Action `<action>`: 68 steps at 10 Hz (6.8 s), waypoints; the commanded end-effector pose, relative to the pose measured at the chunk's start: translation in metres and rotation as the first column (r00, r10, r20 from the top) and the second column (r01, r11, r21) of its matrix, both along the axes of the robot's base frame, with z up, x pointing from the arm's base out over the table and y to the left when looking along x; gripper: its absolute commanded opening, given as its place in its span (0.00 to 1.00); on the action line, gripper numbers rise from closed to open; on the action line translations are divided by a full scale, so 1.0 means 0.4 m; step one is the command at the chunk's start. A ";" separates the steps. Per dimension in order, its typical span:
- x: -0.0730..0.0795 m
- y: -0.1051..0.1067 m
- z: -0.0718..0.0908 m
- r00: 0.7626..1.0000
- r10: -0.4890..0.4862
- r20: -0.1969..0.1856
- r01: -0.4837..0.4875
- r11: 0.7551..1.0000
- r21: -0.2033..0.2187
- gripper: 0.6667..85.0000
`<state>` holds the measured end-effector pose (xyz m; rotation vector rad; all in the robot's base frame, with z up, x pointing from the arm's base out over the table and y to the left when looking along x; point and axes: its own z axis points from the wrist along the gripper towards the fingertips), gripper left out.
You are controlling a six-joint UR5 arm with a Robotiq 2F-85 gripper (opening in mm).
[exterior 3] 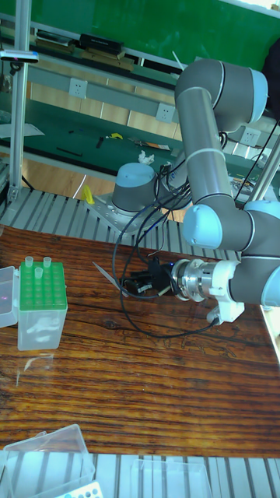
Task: Insert a large pipette tip into the holder for large pipette tips
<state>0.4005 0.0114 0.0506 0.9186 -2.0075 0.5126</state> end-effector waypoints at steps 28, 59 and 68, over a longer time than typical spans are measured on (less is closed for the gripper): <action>0.043 0.003 -0.093 0.995 -0.100 -0.018 0.098 0.991 -0.092 0.45; 0.016 0.010 -0.093 0.993 -0.110 -0.030 0.107 0.991 -0.082 0.34; -0.010 0.034 -0.084 0.987 -0.162 -0.020 0.161 0.985 -0.056 0.00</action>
